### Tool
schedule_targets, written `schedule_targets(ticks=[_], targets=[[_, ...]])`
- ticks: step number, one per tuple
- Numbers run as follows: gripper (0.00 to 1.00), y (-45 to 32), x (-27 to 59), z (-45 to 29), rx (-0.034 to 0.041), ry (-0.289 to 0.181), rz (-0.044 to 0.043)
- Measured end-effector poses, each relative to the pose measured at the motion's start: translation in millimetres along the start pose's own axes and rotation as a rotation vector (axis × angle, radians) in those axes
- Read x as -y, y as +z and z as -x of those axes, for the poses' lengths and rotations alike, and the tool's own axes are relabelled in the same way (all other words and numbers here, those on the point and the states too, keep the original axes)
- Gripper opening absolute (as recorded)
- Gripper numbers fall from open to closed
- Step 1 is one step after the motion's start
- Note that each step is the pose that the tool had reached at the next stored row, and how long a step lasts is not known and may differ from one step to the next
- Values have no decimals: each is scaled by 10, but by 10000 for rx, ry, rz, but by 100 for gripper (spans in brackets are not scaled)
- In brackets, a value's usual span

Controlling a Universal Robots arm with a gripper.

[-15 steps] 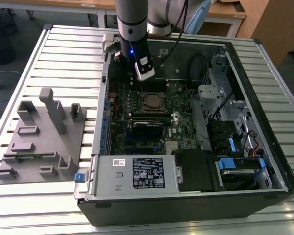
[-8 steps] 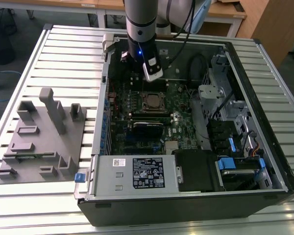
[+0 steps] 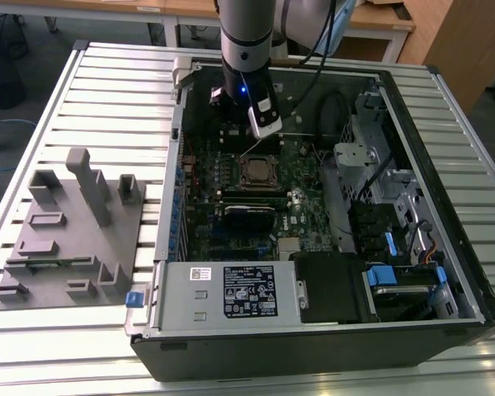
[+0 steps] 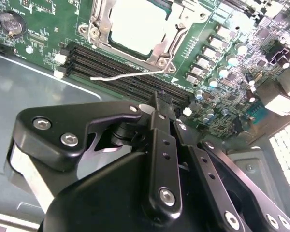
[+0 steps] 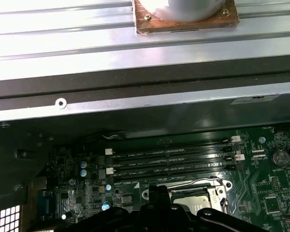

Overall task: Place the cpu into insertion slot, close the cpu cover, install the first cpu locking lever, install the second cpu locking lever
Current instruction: 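Install the first cpu locking lever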

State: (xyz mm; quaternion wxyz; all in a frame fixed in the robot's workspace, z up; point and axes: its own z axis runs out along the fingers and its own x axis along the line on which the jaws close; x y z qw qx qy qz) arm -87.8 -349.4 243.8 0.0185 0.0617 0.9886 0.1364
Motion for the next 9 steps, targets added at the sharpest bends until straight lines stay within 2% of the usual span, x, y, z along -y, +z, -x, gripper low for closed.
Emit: schedule_targets(ticks=[3,9], targets=[[10,3,-3,19,-4,0,0],[10,34,-11,153,-6,1,0]])
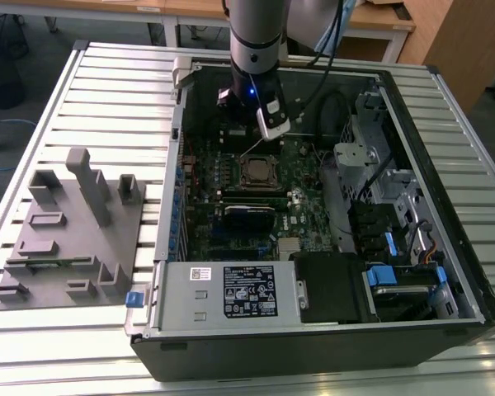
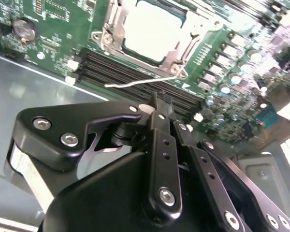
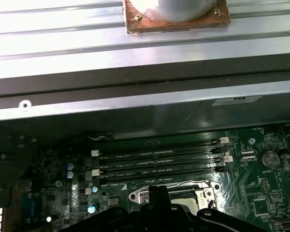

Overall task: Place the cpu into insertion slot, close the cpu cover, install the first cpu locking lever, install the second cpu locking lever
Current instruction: 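Install the first cpu locking lever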

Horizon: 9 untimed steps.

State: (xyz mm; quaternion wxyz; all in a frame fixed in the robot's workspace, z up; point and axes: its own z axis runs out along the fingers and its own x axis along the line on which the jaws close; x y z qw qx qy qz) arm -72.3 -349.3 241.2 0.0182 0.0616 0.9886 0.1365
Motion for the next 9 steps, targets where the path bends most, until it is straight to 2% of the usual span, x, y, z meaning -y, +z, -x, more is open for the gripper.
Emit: schedule_targets(ticks=[9], targets=[[10,118,2,96,-1,1,-2]])
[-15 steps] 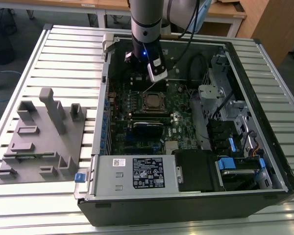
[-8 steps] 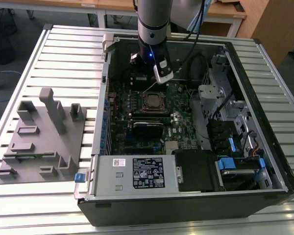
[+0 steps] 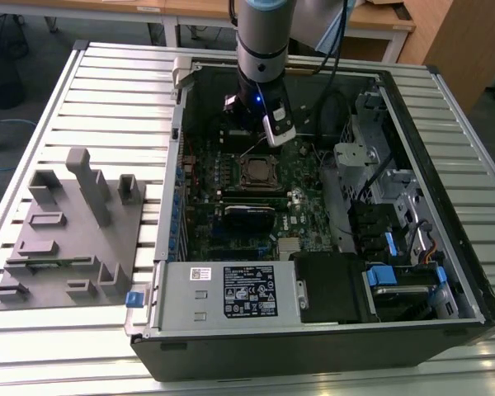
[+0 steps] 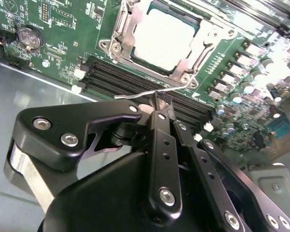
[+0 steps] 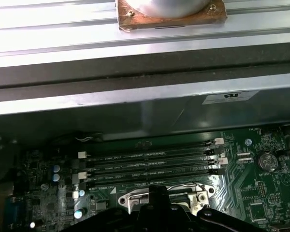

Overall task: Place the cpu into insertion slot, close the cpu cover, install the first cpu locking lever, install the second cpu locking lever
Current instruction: 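Install the first cpu locking lever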

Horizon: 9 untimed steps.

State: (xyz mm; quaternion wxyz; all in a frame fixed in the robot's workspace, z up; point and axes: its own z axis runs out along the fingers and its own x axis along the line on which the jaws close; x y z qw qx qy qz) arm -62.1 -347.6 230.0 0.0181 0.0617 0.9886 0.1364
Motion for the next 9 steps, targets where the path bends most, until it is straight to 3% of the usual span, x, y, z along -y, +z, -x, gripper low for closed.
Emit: schedule_targets(ticks=[9], targets=[[10,76,-71,18,0,-1,-1]])
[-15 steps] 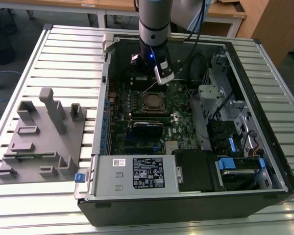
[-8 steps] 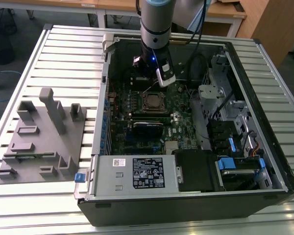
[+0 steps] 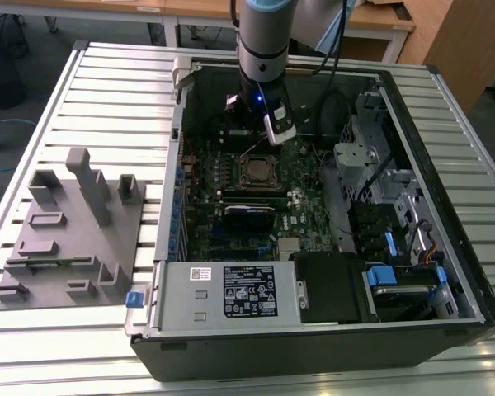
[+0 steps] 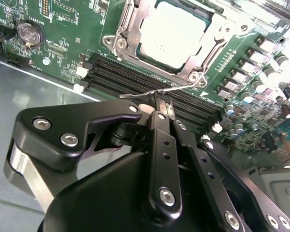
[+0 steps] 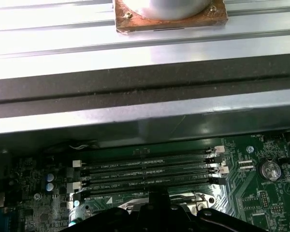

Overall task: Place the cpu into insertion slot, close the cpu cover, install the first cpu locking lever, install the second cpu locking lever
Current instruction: 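Install the first cpu locking lever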

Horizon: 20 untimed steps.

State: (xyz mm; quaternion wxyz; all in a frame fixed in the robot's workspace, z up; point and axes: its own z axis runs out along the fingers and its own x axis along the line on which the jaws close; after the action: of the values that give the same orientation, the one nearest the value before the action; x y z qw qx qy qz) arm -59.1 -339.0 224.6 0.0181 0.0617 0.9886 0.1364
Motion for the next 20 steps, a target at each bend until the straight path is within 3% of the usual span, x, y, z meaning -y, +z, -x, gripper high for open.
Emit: schedule_targets(ticks=[15,20], targets=[[10,51,-14,45,2,0,-2],[10,89,-10,59,6,-1,-42]])
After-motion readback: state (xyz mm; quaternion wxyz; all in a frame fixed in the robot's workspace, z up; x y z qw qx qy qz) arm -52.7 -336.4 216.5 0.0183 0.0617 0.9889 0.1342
